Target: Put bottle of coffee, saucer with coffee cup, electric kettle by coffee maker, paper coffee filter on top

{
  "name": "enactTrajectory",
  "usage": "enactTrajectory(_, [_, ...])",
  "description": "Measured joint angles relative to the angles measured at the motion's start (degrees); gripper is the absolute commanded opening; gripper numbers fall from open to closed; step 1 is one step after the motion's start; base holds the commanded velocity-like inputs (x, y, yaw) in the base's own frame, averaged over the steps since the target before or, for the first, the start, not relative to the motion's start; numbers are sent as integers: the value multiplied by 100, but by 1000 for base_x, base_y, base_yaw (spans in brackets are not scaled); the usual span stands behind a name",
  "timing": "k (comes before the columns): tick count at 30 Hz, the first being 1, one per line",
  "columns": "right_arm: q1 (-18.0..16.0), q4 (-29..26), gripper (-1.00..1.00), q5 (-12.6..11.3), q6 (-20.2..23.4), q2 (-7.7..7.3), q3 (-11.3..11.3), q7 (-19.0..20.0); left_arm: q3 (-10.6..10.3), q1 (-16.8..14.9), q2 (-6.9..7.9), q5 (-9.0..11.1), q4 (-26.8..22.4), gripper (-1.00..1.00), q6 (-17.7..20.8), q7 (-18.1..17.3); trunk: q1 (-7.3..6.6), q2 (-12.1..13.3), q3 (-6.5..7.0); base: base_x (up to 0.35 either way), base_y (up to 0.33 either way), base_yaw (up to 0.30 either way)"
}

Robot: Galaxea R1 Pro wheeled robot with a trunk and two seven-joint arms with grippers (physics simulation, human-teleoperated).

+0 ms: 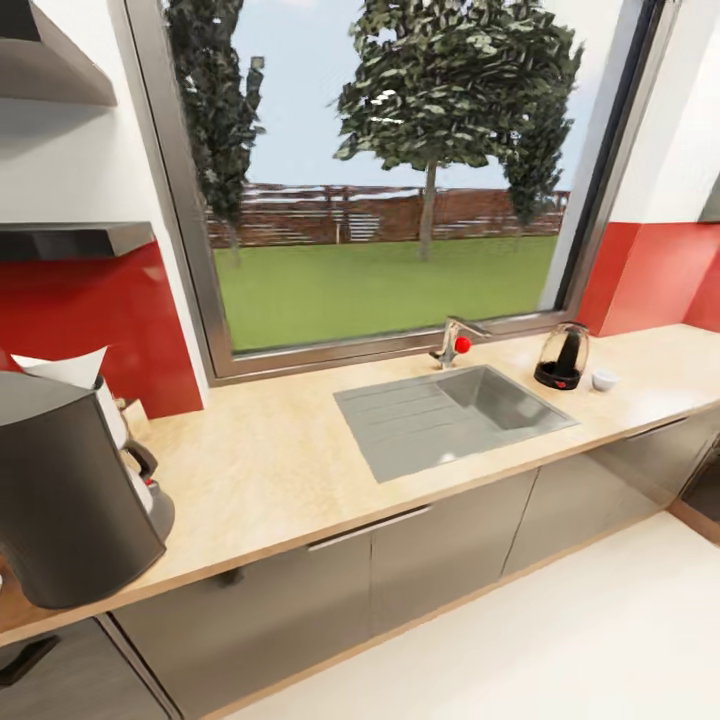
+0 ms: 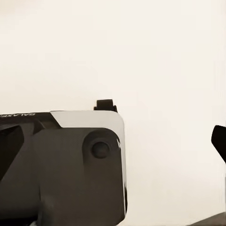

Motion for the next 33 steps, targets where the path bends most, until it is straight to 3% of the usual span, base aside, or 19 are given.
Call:
enactTrajectory(10, [0, 0, 100, 0, 1, -2, -6, 0, 7, -1, -11, -109, 8, 100, 7, 3, 0, 0, 0, 2, -290, -300])
enactTrajectory(24, [0, 0, 100, 0, 3, -22, -7, 0, 1, 0, -6, -115, 27, 100, -22, 2, 0, 0, 0, 2, -292, -300])
enactTrajectory(33, [0, 0, 100, 0, 3, -7, -1, -2, 0, 0, -6, -105, 32, 100, -66, 10, -2, -1, 0, 207, -256, -300])
